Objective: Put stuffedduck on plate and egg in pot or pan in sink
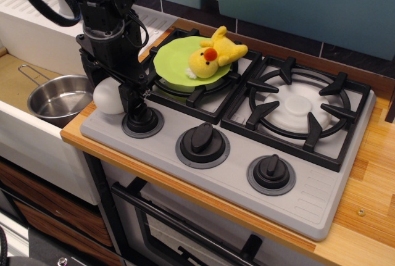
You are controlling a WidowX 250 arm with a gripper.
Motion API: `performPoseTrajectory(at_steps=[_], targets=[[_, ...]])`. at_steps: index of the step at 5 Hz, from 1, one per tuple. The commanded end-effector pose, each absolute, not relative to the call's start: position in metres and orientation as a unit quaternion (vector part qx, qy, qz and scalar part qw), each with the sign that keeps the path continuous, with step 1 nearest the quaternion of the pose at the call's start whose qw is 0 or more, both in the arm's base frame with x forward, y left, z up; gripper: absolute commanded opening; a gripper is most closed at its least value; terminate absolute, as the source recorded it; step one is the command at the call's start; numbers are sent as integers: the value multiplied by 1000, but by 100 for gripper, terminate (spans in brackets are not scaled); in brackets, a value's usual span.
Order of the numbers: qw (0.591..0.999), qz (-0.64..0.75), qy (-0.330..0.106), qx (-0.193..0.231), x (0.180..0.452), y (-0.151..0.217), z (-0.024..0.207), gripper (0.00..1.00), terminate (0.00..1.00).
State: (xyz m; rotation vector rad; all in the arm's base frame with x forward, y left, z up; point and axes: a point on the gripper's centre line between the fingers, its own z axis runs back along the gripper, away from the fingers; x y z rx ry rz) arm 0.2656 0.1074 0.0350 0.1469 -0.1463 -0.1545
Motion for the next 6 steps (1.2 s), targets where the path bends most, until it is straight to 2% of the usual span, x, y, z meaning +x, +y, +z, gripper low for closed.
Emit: performPoseTrajectory(at_steps=[1,2,4,6], targets=[[986,-99,-101,83,278,121,66,0,0],[984,-114,-98,91,277,132,77,0,0],[981,-137,-98,95,278,166,84,0,0],[979,-146,-113,82,278,187,64,0,0]])
